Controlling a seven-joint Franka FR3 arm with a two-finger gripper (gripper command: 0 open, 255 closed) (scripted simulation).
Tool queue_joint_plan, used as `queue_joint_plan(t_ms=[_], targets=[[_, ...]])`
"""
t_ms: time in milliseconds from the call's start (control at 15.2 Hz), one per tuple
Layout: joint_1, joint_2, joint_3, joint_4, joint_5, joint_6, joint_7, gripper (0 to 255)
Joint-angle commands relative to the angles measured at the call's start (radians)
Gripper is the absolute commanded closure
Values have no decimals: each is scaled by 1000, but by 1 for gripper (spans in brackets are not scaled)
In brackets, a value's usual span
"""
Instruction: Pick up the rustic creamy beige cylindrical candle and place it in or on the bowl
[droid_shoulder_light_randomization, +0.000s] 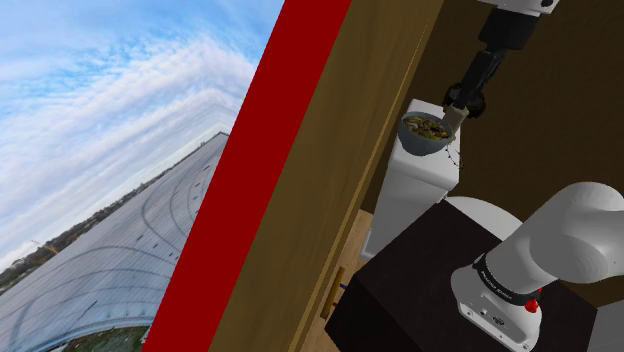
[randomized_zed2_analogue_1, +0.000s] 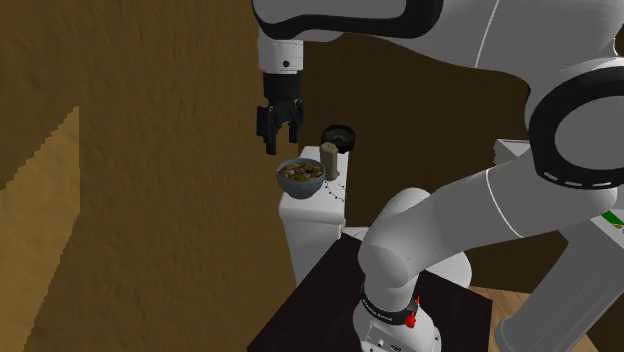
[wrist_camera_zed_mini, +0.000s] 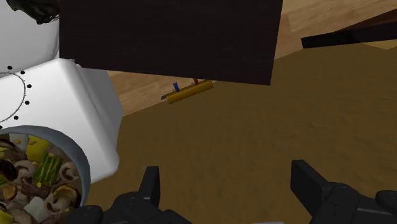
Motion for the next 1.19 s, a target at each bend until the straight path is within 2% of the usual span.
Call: queue_joint_plan(t_ms=[0, 594, 1122], targets=[[0, 0, 0, 0, 0, 0, 0, 0], [-48, 91, -191, -42, -125, 141, -234, 0], [-70, 264, -364, 8, -183, 278, -442, 0]])
